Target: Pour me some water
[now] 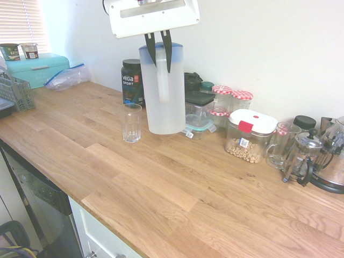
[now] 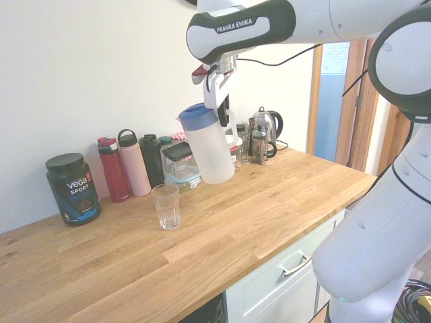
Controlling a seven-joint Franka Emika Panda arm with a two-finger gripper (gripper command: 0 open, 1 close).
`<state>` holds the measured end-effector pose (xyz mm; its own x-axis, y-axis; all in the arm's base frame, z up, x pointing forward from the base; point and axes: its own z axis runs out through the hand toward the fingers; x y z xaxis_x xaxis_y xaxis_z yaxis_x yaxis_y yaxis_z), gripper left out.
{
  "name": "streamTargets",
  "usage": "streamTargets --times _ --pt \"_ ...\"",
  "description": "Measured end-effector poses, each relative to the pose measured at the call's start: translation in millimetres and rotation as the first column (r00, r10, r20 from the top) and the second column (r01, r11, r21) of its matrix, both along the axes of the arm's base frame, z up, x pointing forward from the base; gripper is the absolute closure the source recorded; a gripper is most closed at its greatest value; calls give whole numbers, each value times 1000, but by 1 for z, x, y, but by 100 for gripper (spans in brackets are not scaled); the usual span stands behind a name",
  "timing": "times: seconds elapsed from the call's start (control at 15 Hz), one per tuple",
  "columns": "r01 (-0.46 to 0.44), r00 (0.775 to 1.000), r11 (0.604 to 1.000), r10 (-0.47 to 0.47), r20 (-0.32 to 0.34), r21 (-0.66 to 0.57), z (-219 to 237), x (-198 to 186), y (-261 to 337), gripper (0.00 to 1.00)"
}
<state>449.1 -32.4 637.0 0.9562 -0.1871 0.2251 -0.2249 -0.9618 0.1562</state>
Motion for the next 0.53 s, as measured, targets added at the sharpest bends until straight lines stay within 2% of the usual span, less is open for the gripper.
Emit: streamTargets --times 0.2,0.53 --pt "-90 996 995 89 -32 -45 -3 1 25 100" --pt "-211 974 969 196 -117 -127 -14 -1 68 100"
